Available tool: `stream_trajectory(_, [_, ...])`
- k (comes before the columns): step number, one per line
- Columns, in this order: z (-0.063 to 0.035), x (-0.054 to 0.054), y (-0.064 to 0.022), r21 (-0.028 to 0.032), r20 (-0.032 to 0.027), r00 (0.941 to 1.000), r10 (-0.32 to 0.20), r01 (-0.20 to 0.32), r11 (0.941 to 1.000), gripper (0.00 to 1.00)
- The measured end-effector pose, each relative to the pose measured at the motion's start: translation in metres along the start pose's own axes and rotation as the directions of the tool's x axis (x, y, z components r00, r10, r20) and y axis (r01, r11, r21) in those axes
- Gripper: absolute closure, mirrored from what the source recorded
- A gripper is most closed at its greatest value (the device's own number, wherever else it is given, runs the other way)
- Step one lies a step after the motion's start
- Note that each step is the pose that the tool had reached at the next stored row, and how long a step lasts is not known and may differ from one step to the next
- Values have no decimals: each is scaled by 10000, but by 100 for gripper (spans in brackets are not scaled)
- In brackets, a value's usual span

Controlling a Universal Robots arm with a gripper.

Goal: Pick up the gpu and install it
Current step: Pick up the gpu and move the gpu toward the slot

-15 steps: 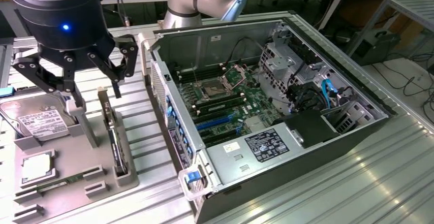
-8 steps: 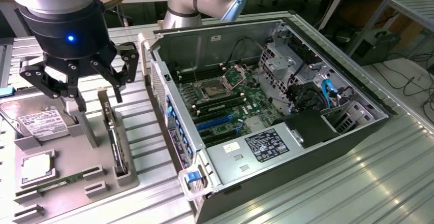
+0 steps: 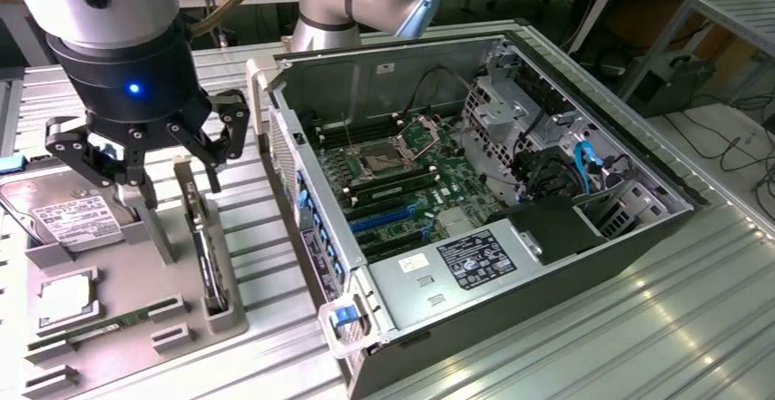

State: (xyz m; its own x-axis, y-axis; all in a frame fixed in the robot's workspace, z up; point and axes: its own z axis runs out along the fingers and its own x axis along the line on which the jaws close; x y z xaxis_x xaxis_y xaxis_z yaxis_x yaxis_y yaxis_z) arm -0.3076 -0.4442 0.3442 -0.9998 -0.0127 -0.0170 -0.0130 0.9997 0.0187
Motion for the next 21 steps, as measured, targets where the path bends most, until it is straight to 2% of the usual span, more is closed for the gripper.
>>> stream_trajectory(6, [113,3,-44,0,1,10000,-15,15,10000,40])
stream_trajectory(8, [151,3,-44,-4,-5,9996,-276,276,9996,40])
stream_trajectory(10, [236,5,-54,-12,-13,9976,-693,693,9976,40])
stream_trajectory(14, [354,20,-70,-12,-12,9977,-680,680,9977,40])
stream_trajectory(21, [482,26,-71,-6,-7,9994,-340,340,9994,40])
